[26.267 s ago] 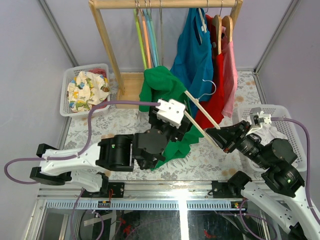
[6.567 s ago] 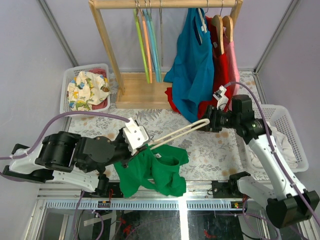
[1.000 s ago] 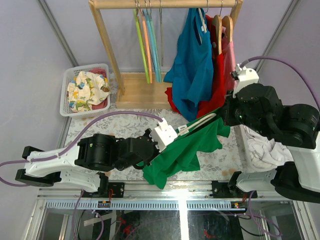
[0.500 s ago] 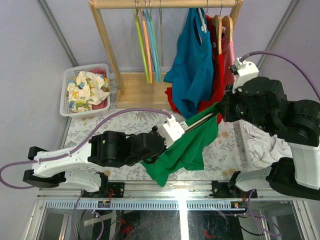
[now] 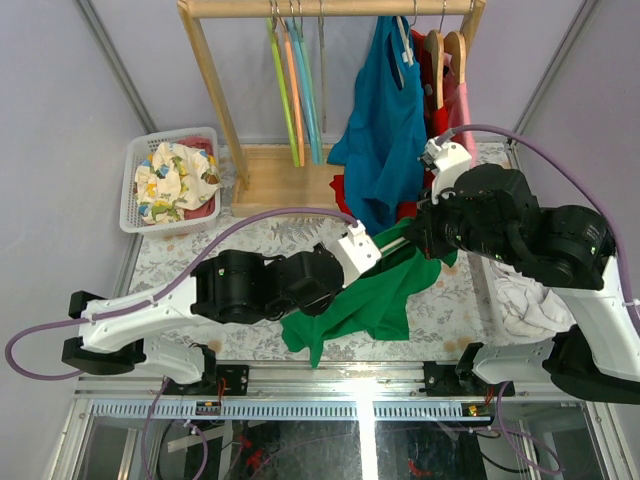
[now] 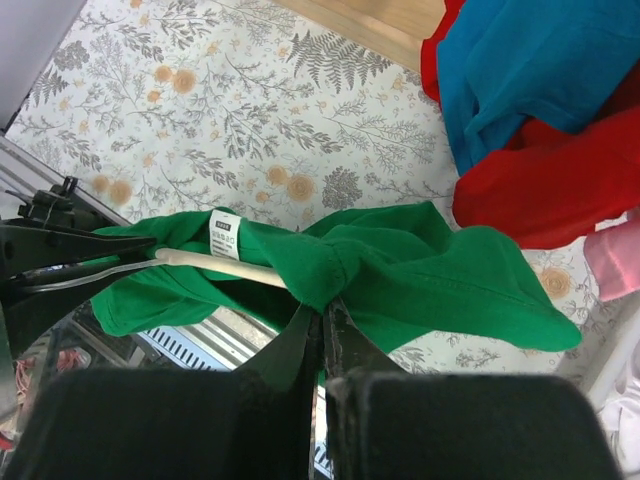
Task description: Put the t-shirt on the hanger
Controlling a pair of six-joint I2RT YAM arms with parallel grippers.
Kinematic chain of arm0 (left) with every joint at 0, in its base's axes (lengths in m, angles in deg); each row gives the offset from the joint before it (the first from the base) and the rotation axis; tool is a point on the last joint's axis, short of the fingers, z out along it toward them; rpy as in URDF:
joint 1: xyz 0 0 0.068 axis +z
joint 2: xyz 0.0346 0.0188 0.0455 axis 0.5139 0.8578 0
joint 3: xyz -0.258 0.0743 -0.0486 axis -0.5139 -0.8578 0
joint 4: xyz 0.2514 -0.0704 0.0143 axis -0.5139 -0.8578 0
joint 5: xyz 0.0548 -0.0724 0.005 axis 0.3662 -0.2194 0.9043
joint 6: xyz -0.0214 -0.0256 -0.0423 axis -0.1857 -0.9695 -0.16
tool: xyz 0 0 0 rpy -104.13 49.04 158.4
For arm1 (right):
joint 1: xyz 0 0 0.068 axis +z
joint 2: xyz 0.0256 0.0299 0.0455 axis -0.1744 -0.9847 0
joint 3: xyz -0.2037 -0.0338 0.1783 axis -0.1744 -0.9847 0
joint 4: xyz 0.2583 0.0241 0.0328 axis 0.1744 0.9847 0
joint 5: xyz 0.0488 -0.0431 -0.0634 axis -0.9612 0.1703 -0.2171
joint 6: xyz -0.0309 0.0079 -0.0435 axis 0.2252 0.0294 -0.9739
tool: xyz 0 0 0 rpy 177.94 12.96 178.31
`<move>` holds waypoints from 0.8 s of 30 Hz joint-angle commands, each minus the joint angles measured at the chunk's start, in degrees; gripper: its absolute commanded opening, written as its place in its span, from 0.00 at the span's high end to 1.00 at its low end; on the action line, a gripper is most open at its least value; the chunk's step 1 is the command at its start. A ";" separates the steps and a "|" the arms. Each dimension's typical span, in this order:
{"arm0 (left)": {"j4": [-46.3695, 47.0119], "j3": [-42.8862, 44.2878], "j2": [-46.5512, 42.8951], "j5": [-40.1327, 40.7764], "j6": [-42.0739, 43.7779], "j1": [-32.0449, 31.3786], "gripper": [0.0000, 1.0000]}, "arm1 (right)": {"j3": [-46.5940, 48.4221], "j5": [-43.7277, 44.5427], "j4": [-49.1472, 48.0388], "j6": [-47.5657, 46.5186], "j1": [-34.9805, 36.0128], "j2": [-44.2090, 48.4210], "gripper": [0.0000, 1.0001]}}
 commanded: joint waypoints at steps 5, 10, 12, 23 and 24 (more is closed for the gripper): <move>2.23 5.31 2.30 0.19 2.17 0.80 1.00 | -7.01 -13.41 -12.33 -1.66 0.24 1.68 1.00; 2.81 6.78 2.70 0.73 3.00 1.57 1.00 | -7.67 -17.48 -16.02 -1.72 0.31 3.14 1.00; 3.32 7.82 2.87 0.87 3.54 1.75 1.00 | -7.57 -19.37 -16.55 -1.70 0.25 2.56 1.00; 10.83 4.68 -4.20 0.80 6.89 1.86 1.00 | -8.49 -23.60 -16.76 -3.33 0.28 -0.49 0.99; 11.98 3.61 -5.47 0.64 6.94 1.89 1.00 | -8.59 -23.22 -15.69 -3.60 0.25 -0.73 0.94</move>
